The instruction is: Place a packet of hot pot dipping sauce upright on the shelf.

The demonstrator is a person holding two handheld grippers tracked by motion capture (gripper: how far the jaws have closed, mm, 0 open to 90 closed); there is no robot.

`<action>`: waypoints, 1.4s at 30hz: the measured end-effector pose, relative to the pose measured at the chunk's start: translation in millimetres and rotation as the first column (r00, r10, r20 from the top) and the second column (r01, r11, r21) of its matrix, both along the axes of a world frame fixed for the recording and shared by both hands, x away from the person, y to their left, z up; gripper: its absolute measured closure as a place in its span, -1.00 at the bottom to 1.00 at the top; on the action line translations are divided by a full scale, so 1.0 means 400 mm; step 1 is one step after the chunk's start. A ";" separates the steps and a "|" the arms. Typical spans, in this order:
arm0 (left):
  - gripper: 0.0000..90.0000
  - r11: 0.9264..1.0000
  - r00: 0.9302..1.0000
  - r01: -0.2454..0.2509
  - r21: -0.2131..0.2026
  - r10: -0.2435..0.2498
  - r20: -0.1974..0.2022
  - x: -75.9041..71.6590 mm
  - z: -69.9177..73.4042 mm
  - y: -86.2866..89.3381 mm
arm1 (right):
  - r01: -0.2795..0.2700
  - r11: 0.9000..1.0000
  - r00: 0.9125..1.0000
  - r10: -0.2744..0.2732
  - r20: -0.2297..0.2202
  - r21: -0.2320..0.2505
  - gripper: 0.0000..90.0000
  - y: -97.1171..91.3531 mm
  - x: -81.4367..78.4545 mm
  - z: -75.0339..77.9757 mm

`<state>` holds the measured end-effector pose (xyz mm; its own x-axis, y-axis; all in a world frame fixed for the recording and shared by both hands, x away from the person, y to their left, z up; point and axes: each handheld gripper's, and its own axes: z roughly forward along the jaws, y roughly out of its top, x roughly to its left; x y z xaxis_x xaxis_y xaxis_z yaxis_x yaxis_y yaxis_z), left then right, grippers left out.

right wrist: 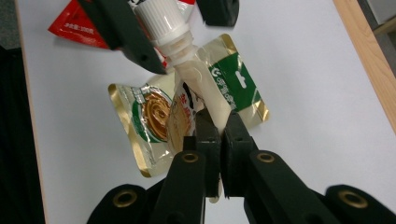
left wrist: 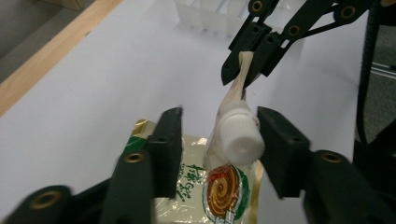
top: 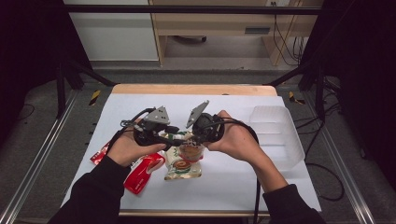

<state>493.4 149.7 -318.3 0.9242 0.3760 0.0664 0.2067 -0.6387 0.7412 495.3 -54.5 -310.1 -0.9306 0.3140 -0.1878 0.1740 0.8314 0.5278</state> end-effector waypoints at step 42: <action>-0.77 0.962 0.963 -0.271 0.014 0.271 -0.004 -0.049 -0.174 0.169 | 0.168 0.985 0.981 -0.172 0.088 0.048 0.95 -0.270 0.038 0.149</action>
